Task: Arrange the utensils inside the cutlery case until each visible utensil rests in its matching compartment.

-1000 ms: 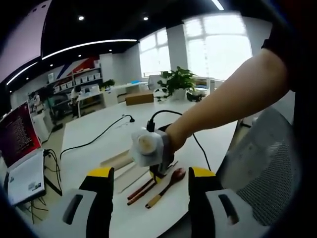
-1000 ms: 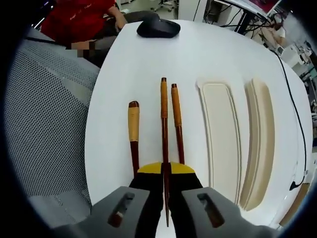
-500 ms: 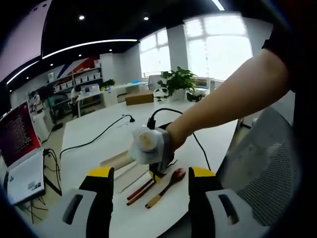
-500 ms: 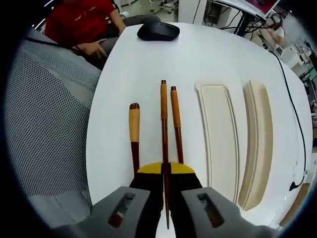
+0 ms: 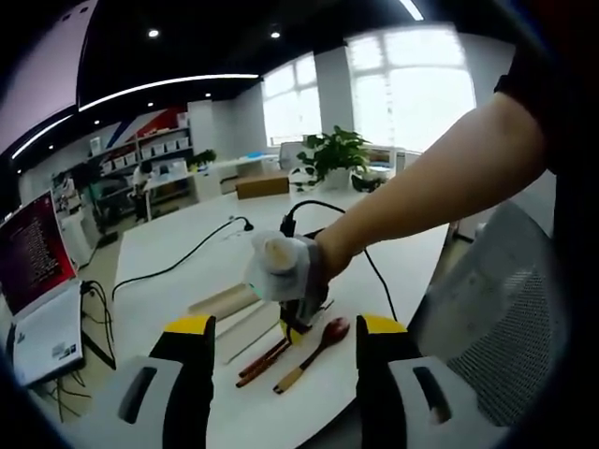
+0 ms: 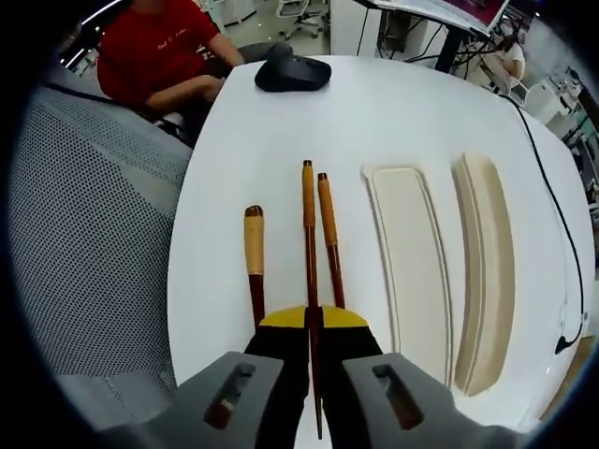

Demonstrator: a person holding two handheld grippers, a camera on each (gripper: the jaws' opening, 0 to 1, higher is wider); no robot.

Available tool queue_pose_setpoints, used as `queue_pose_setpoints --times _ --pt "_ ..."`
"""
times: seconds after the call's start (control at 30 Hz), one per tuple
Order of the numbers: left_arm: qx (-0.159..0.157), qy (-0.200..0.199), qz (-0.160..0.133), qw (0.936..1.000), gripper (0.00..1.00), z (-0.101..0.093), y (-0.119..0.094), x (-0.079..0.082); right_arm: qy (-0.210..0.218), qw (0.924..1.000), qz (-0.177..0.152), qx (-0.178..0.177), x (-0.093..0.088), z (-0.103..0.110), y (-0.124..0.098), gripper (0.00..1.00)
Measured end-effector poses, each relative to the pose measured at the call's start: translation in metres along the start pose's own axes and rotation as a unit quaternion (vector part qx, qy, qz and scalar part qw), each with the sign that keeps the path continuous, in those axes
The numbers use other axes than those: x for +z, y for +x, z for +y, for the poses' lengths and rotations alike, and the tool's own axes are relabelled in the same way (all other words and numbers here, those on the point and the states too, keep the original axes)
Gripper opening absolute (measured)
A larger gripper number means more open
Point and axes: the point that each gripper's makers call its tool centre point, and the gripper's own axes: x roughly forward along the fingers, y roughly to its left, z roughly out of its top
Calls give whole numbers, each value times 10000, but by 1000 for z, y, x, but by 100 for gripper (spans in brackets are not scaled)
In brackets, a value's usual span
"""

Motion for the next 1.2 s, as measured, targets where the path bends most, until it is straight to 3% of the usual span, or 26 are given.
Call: queue_pose_setpoints --times 0.23,0.67,0.77,1.2 --pt "1 195 97 9998 62 -3 2 -2 15 9999 -131 41 3 -1 0 0" --pt "15 112 115 9999 63 -1 2 -3 -53 9997 -222 123 5 3 0 0" --pt "-40 55 -27 10000 64 -4 1 2 -55 9996 -241 120 5 2 0 0" --pt "6 123 41 9999 64 -4 0 -1 -129 9994 -324 65 8 2 -7 0"
